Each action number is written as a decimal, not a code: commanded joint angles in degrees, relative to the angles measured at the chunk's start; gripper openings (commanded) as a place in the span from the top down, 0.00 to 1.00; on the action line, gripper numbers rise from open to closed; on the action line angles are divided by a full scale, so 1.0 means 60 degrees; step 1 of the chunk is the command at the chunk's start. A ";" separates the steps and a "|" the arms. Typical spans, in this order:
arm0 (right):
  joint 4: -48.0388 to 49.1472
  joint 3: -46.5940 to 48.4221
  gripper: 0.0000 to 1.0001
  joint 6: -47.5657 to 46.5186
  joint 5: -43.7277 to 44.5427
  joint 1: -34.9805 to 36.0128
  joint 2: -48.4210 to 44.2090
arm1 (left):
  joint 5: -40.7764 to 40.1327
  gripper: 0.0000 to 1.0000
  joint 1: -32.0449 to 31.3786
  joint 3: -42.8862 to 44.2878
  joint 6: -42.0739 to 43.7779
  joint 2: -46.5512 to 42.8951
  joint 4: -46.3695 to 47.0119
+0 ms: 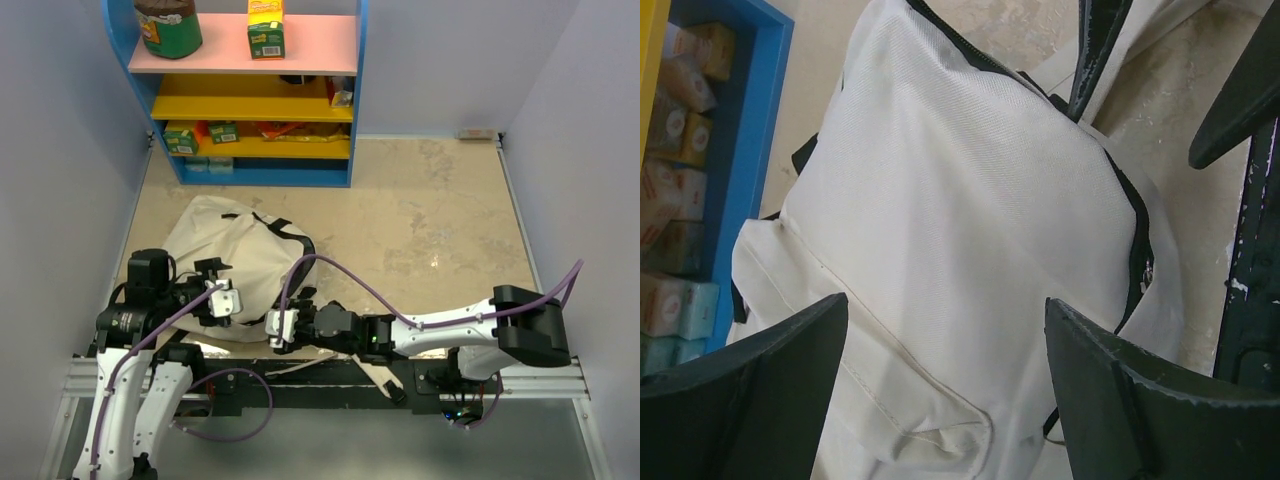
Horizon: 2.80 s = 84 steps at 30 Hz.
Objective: Pack the student bag
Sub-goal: Zip the student bag at the center of the board.
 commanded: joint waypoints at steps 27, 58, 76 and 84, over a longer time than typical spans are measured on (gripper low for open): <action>-0.0311 0.1564 1.00 -0.0170 -0.0467 0.0031 0.1415 | 0.0287 0.17 -0.0027 -0.0046 0.0310 -0.0110 -0.0063; -0.1572 0.0847 1.00 0.2276 0.0703 0.0001 -0.0577 | 0.1269 0.40 -0.1139 -0.0719 0.4661 0.1076 -0.2275; -0.1704 0.1286 1.00 0.2657 0.0295 -0.0335 -0.0446 | 0.0404 0.57 -0.2121 -0.1379 0.3665 0.2145 -0.1352; -0.1747 0.1257 1.00 0.2774 0.0134 -0.0511 -0.0490 | 0.0404 0.80 -0.2268 -0.1554 0.3445 0.2146 -0.0840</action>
